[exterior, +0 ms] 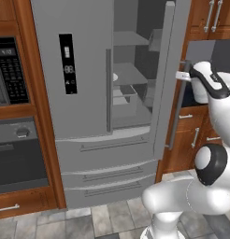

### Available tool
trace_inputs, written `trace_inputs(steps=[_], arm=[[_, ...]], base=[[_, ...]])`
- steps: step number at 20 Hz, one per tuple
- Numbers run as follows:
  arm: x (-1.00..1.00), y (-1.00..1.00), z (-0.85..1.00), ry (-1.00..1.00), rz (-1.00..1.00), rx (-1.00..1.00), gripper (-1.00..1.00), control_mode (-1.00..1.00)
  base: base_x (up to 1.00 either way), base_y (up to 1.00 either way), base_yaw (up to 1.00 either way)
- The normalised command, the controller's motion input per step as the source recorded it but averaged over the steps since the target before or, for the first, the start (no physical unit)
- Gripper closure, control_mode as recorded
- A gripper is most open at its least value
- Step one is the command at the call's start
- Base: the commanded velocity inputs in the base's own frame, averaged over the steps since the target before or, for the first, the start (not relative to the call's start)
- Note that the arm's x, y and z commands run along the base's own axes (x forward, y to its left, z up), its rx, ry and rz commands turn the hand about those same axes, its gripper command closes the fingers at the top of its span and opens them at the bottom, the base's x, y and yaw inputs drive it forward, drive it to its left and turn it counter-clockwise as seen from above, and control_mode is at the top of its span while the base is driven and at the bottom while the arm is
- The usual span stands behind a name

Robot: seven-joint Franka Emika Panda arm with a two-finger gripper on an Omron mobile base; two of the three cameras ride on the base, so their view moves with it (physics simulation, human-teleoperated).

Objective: Retrieve the steak from the fridge and place it on the saucepan with marinade on the stove.

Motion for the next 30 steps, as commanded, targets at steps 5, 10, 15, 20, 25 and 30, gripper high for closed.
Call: trace_inputs(steps=[5, 10, 15, 20, 25, 30], arm=[[0.0, -0.01, 0.0, 0.0, 0.0, 0.0, 1.0, -1.0], [0.0, 0.0, 0.0, 0.0, 0.0, 0.0, 1.0, -1.0], [0.0, 0.0, 0.0, 0.0, 0.0, 0.0, -1.0, -1.0], [0.0, 0.0, 0.0, 0.0, 0.0, 0.0, -1.0, -1.0], [-0.17, 0.0, 0.02, -0.01, 0.0, 0.0, -1.0, -1.0], [-0.68, 0.0, 0.19, -0.05, 0.08, 0.0, -1.0, -1.0]], base=[[0.0, 0.0, 0.0], [0.0, 0.0, 0.0], [0.0, 0.0, 0.0], [0.0, 0.0, 0.0], [0.0, 0.0, 0.0], [0.0, 0.0, 0.0]])
